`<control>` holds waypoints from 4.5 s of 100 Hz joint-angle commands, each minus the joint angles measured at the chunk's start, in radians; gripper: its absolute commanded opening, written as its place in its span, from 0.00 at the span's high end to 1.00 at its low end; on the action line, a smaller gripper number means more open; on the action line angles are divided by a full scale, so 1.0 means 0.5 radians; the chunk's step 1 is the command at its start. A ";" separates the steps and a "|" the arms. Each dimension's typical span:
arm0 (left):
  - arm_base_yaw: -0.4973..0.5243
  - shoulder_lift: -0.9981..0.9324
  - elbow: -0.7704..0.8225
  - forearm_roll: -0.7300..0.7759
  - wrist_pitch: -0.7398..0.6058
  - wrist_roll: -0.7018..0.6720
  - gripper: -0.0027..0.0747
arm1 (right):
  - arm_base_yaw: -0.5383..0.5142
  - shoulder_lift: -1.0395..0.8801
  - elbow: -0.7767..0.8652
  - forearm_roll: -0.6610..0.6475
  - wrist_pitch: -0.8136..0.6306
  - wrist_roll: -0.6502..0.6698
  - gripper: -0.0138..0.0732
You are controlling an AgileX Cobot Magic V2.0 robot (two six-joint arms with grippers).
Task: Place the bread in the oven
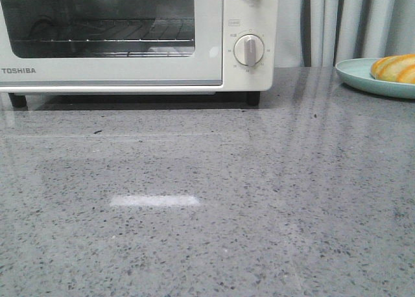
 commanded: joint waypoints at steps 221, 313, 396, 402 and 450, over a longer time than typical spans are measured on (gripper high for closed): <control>-0.519 2.321 -2.041 -1.427 -0.085 1.741 0.99 | 0.597 1.087 -1.281 0.045 0.395 0.070 0.92; -0.519 2.501 -2.090 -1.399 -0.233 1.745 0.99 | 0.597 1.090 -1.281 0.039 0.348 0.070 0.92; -0.519 2.070 -1.415 -1.302 0.321 1.717 0.99 | 0.597 1.090 -1.281 0.039 0.348 0.070 0.92; -0.519 2.069 -1.328 -1.302 0.321 1.717 0.99 | 0.597 1.090 -1.281 0.039 0.348 0.070 0.92; -0.519 1.997 -1.137 -1.324 0.528 1.717 0.99 | 0.597 1.090 -1.281 0.171 0.374 0.070 0.92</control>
